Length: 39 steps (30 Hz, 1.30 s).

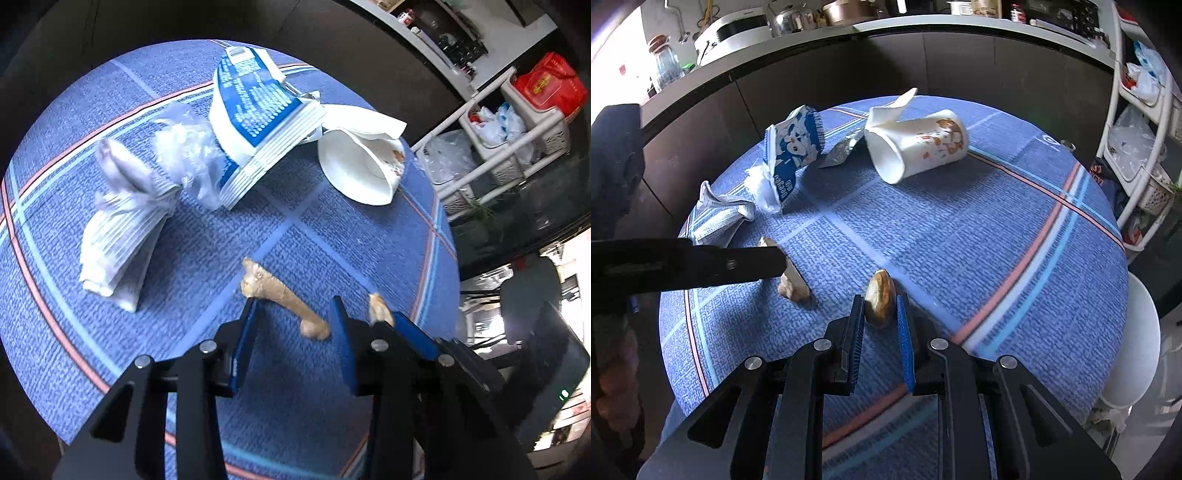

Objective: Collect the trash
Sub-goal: 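Grasp the ginger root with left tool while right tool grasps peanut shell, then carry ginger and peanut shell to the bucket and release both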

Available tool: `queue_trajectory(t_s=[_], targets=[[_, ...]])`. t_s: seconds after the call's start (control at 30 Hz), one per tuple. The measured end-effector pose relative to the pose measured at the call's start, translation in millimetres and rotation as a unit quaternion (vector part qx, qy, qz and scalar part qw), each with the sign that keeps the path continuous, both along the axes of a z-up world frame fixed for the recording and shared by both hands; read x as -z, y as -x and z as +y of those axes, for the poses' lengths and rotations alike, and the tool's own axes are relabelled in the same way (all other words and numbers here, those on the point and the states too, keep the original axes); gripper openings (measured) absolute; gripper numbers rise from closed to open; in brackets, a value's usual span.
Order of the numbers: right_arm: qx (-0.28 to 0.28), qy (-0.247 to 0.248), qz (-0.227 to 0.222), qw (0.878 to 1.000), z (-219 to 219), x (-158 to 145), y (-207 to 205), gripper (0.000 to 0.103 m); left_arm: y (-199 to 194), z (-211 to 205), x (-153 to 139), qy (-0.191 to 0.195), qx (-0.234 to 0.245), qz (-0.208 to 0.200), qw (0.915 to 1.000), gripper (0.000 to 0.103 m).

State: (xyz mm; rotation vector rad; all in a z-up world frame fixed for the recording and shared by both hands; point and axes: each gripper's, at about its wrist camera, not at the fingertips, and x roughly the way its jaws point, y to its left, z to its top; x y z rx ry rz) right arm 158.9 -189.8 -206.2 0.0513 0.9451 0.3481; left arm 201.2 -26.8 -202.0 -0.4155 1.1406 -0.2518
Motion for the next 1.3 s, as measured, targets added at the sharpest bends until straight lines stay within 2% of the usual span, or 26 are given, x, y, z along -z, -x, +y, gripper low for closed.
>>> queue_trajectory(t_s=[0.07, 0.17, 0.23, 0.3, 0.57, 0.67, 0.73, 0.83, 1.0, 1.3], targets=[[0.001, -0.005, 0.000, 1.000, -3.3, 0.1, 0.1, 0.016, -4.2, -11.1, -0.8, -0.014, 0.008, -0.006, 0.9999, 0.039], [0.001, -0.009, -0.001, 1.000, -4.1, 0.4, 1.0, 0.016, -9.3, -23.0, -1.2, -0.027, 0.021, -0.008, 0.9994, 0.033], [0.003, -0.013, -0.001, 1.000, -6.4, 0.3, 2.1, 0.016, -12.8, -28.3, -0.8, -0.035, 0.029, -0.010, 0.9989, 0.025], [0.003, -0.016, -0.001, 1.000, -7.9, 0.3, 2.9, 0.016, -14.2, -29.4, 0.2, -0.049, 0.032, -0.014, 0.9982, 0.021], [0.006, -0.025, 0.004, 1.000, -12.8, -1.2, 8.2, 0.016, -11.6, -33.7, -1.7, -0.079, 0.041, -0.022, 0.9958, 0.021], [0.006, -0.030, -0.002, 1.000, -15.6, -6.4, 14.0, 0.016, -10.1, -38.8, -2.3, -0.085, 0.049, -0.021, 0.9949, 0.013], [0.007, -0.032, -0.008, 0.999, -17.3, -11.2, 17.2, 0.016, -9.4, -40.1, -3.0, -0.083, 0.054, -0.019, 0.9950, 0.012], [0.011, -0.037, -0.021, 0.999, -23.4, -21.0, 23.1, 0.016, -4.7, -38.1, -10.5, -0.079, 0.055, -0.028, 0.9950, 0.012], [0.025, -0.041, -0.034, 0.998, -35.8, -30.9, 29.4, 0.016, 5.5, -46.3, -40.0, -0.073, 0.071, -0.063, 0.9928, 0.012], [0.071, -0.044, -0.061, 0.995, -75.9, -48.8, 46.4, 0.016, 20.5, -84.5, -83.2, -0.071, 0.121, -0.112, 0.9838, 0.012]])
